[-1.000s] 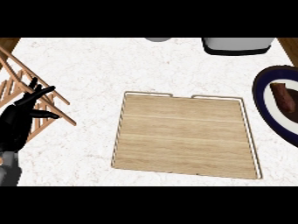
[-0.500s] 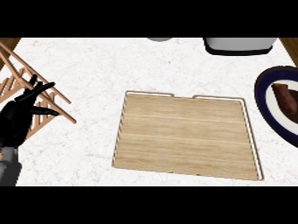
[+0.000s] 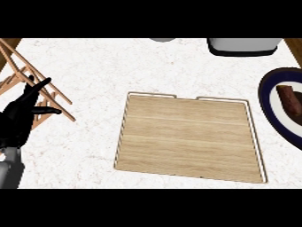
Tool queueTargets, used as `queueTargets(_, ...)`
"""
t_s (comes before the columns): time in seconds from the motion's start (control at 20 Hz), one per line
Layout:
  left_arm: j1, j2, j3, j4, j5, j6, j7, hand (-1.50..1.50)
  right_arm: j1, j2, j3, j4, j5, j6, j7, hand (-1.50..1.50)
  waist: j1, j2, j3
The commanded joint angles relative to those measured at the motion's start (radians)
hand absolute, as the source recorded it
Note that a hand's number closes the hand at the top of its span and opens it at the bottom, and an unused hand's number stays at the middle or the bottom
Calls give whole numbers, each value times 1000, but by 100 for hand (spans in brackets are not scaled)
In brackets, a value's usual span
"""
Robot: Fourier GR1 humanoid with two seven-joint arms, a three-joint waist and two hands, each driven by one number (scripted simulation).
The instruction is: Pick the sweet potato from the tray and place it in the plate
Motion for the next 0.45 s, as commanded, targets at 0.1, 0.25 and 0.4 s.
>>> queueTargets(0.1, 8, -40, -39, 37, -3, -34, 34, 0, 98, 15, -28, -9, -27, 34, -30, -150, -5, 15, -11)
queueTargets(0.25, -26, -45, -28, 94, -14, -35, 19, 0, 116, -4, -32, -29, -40, 53, 3, -150, -8, 16, -12)
queueTargets(0.4, -52, -33, -12, 127, 7, -66, 23, 0, 104, 1, -2, -9, -6, 30, 22, -150, -6, 18, -12)
